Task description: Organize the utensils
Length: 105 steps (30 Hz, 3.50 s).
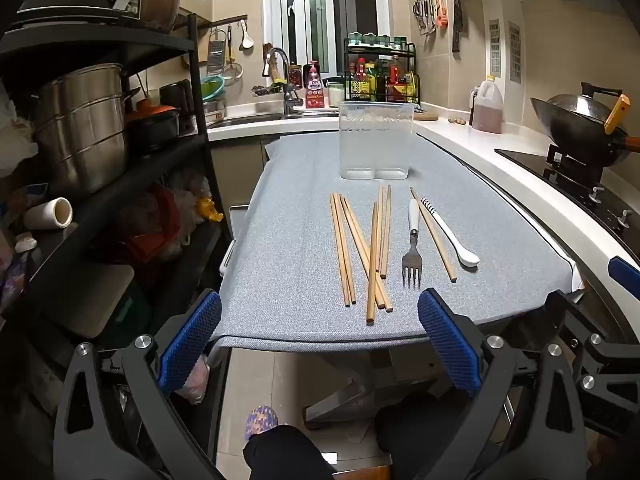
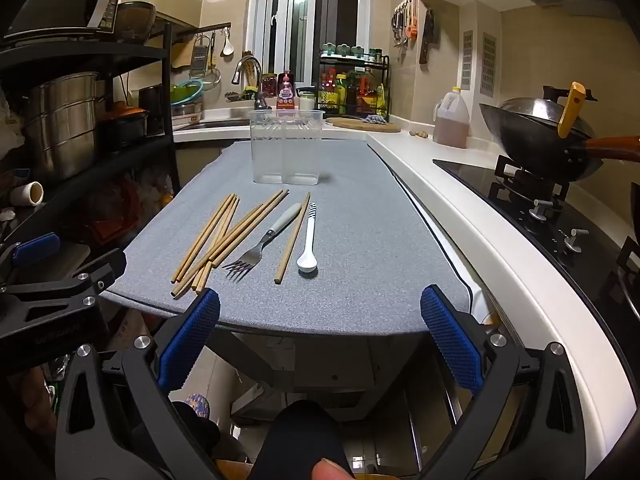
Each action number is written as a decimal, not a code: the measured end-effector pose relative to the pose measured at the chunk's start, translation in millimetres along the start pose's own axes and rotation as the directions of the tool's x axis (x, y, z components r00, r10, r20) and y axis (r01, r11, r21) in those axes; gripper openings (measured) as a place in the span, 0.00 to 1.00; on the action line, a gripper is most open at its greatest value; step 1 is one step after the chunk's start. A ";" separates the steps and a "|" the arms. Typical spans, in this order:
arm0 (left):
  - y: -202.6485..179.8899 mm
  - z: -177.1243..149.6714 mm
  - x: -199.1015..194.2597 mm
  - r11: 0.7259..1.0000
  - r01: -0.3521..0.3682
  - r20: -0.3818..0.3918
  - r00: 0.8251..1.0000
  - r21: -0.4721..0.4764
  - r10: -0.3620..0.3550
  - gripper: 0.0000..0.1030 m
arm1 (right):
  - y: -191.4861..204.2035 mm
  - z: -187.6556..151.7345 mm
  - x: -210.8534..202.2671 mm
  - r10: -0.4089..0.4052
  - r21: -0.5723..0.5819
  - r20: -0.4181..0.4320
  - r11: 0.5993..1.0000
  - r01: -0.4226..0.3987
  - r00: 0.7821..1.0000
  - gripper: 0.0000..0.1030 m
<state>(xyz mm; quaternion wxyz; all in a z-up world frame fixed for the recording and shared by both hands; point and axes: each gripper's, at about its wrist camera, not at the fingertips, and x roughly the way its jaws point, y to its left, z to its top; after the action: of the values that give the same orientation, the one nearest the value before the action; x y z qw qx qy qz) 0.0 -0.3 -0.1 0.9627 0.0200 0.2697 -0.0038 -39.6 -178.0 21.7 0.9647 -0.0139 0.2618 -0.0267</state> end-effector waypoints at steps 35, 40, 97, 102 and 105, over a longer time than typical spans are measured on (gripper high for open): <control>-0.1 -0.1 -0.4 1.000 -0.005 0.002 1.000 0.006 0.005 0.93 | -1.0 0.2 0.3 0.001 0.000 -0.001 1.000 -0.001 1.000 0.95; -1.3 0.1 1.3 1.000 0.005 -0.014 1.000 0.008 -0.005 0.93 | -4.1 1.6 4.4 0.008 0.008 -0.011 1.000 -0.008 1.000 0.95; 12.3 2.3 98.9 0.996 0.082 -0.044 0.996 -0.022 -0.083 0.05 | -25.2 11.1 143.5 0.079 0.149 -0.017 0.986 -0.076 0.997 0.22; 14.4 24.8 77.7 0.996 0.084 0.047 0.995 -0.005 -0.083 0.05 | -28.7 28.0 131.0 0.070 0.134 0.052 0.988 -0.076 0.996 0.21; 15.3 37.7 72.3 0.996 0.088 0.079 0.993 -0.002 -0.088 0.05 | -32.8 36.2 129.6 0.074 0.152 0.067 0.985 -0.083 0.995 0.21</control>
<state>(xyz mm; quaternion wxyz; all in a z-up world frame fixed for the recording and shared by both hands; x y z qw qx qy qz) 81.6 13.7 -4.9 0.9715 0.0053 0.2323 -0.0464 88.9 -217.9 -11.1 0.9707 0.0703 0.2296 -0.0084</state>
